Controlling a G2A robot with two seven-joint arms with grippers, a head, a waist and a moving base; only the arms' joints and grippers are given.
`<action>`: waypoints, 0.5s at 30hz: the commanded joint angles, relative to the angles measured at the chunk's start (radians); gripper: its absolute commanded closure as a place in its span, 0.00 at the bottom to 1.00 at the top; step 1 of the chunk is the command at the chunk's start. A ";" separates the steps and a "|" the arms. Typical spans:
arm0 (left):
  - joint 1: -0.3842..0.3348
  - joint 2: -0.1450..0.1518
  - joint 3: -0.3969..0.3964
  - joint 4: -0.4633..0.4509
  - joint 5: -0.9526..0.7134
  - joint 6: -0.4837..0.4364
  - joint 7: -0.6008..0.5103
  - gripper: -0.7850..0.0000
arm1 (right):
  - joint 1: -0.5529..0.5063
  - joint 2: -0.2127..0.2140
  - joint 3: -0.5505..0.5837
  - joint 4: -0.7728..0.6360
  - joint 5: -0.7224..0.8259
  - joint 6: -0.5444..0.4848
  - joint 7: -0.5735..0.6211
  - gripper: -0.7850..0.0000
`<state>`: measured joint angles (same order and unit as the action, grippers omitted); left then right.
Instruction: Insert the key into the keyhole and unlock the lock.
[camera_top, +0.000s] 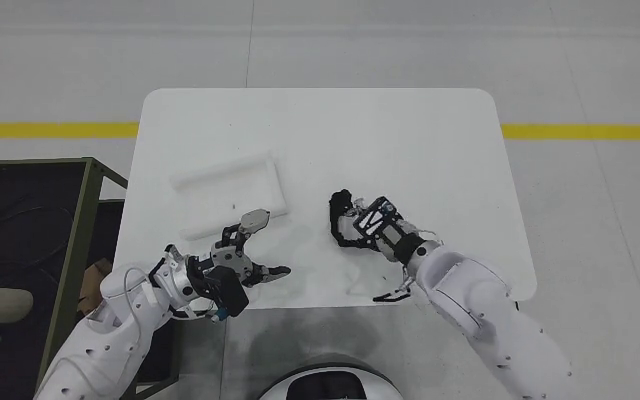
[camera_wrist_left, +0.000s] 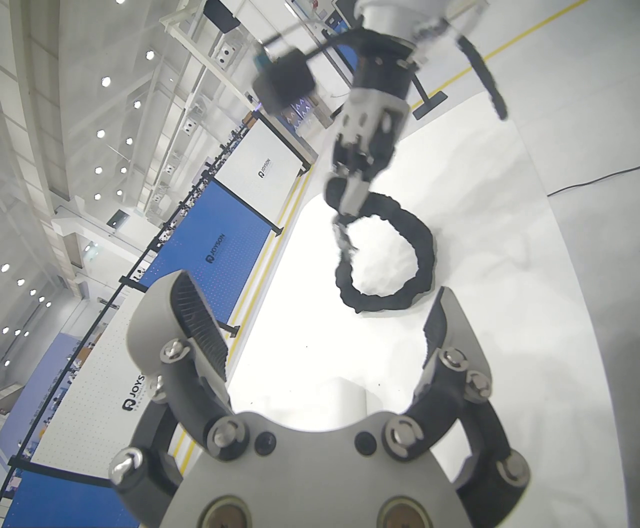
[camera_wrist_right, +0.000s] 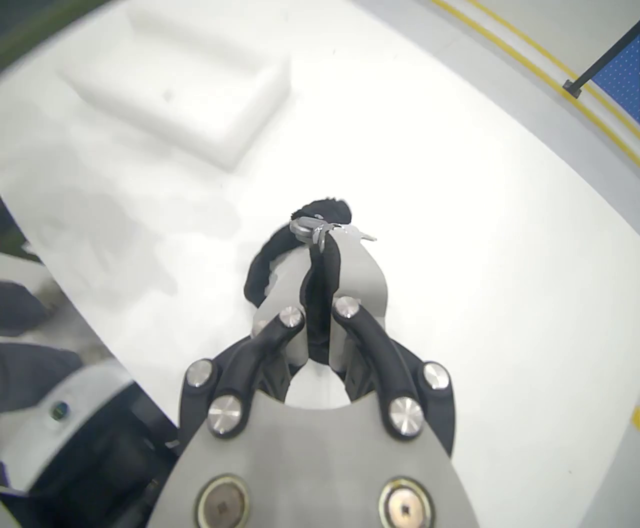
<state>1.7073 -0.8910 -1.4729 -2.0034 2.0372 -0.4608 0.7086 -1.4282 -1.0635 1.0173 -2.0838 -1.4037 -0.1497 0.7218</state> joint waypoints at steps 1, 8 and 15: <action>0.000 0.000 0.000 0.000 0.000 0.000 0.000 0.00 | 0.019 -0.009 -0.045 0.039 -0.060 0.028 0.006 1.00; 0.000 0.000 0.000 0.000 0.000 0.000 0.000 0.00 | 0.036 -0.017 0.031 0.004 -0.076 0.152 -0.043 1.00; 0.000 0.000 0.000 0.000 0.000 0.000 0.000 0.00 | -0.003 -0.026 0.081 0.066 0.090 0.191 -0.057 1.00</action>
<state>1.7073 -0.8910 -1.4729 -2.0034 2.0372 -0.4608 0.7086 -1.4290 -1.0869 1.0974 -2.0338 -1.3469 0.0297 0.6653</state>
